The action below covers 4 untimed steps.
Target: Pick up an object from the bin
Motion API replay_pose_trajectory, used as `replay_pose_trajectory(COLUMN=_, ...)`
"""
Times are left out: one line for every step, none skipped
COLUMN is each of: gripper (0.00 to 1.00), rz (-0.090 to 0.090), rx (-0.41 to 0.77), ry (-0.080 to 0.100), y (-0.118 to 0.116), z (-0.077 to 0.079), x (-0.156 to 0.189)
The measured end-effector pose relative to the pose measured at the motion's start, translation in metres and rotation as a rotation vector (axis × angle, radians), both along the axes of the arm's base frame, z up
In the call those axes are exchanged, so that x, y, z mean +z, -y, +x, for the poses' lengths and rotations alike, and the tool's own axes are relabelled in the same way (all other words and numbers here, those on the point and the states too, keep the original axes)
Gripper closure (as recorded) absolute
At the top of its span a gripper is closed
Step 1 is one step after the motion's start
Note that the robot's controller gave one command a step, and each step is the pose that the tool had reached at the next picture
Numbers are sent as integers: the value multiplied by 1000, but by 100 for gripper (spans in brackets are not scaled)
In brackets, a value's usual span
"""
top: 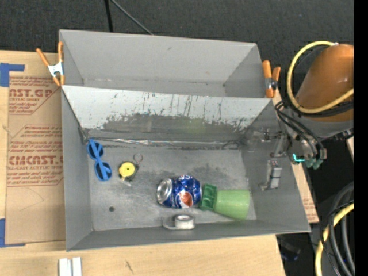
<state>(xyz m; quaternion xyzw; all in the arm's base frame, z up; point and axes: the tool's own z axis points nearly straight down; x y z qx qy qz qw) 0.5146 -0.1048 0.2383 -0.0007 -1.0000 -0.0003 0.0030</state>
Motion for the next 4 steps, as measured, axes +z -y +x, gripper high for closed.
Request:
replay_pose_trajectory(gripper=0, rz=2, rx=82, ry=-2, y=-21, z=-22, x=-98)
replay_pose_trajectory(gripper=0, rz=3, rx=30, ry=9, y=-67, z=-32, x=-165)
replay_pose_trajectory(gripper=100, rz=0, rx=29, ry=6, y=-64, z=-32, x=-163)
replay_pose_trajectory(gripper=100, rz=0, rx=25, ry=16, y=-80, z=-12, x=13)
